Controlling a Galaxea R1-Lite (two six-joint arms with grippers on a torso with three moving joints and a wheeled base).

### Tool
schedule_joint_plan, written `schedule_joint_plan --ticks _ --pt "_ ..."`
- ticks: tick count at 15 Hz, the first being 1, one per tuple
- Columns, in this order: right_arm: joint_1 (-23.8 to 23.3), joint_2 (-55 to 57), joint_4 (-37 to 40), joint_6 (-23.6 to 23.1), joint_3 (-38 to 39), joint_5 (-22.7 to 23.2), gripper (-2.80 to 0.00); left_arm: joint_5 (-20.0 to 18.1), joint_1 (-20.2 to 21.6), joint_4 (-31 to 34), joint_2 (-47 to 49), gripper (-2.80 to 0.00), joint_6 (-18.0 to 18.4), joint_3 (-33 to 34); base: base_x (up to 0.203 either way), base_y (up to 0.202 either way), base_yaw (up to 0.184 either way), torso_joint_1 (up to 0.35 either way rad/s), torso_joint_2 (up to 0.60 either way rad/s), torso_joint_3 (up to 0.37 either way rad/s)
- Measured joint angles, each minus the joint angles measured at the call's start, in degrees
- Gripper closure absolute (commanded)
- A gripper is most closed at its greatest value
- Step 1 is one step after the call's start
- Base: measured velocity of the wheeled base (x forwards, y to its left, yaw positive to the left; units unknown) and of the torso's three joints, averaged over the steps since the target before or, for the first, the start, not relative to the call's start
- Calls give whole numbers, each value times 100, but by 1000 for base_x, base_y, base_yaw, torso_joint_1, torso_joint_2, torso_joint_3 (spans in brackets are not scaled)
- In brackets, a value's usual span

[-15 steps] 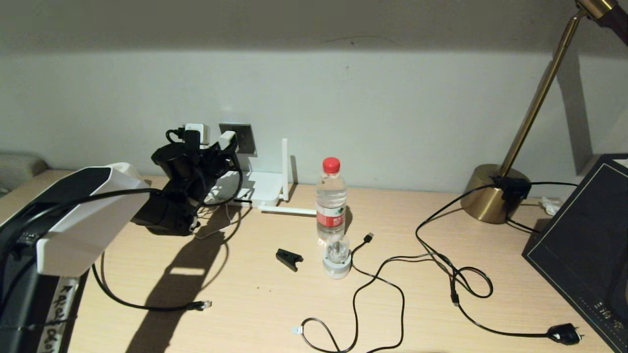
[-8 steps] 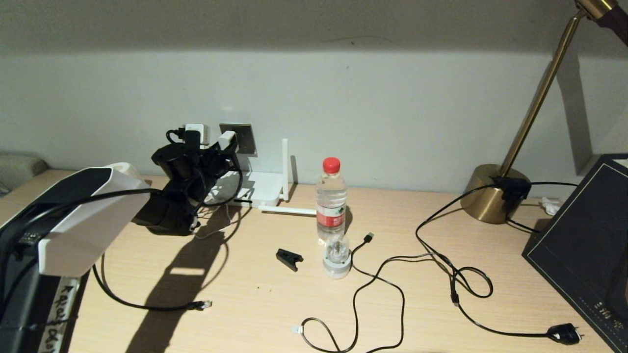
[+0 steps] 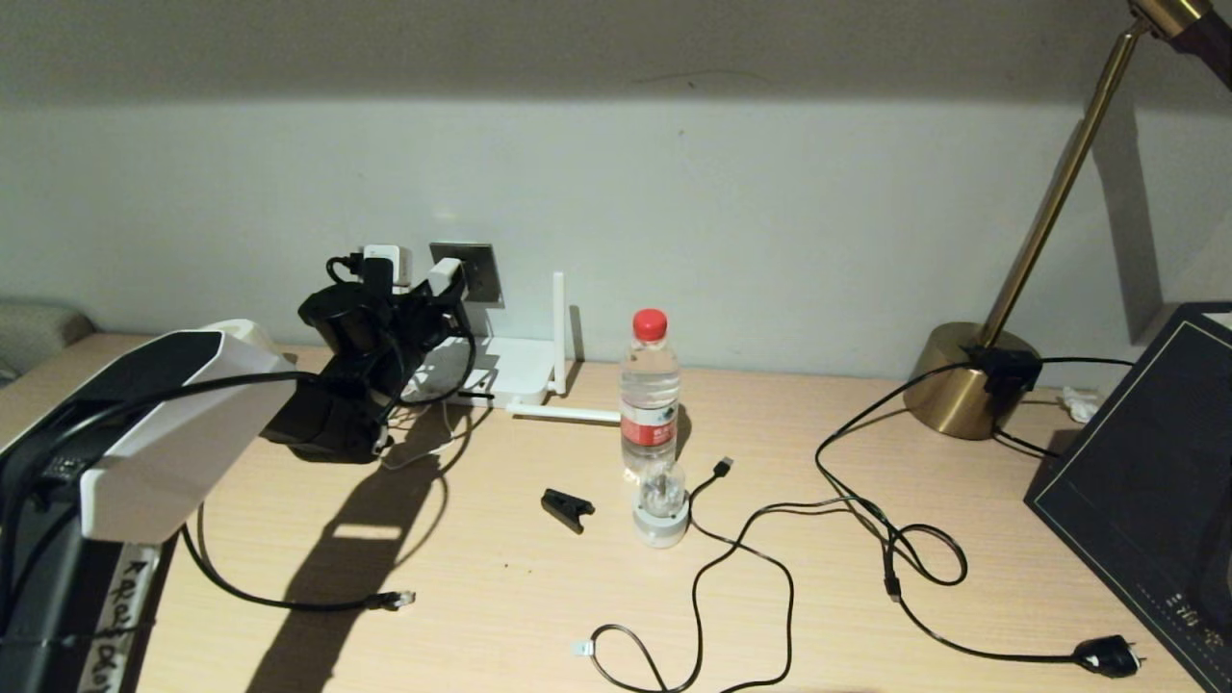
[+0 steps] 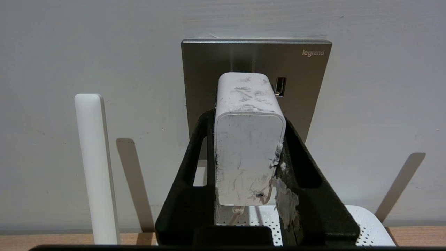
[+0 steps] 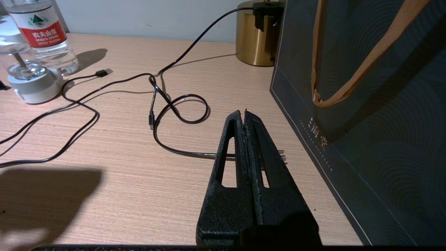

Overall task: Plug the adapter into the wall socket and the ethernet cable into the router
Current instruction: Plug plug into socket

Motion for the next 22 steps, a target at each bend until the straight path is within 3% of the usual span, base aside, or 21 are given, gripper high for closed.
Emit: schedule_joint_plan --ticks 22 --pt "0 0 1 0 0 -2 0 73 -39 210 282 0 -2 -544 0 0 0 0 0 0"
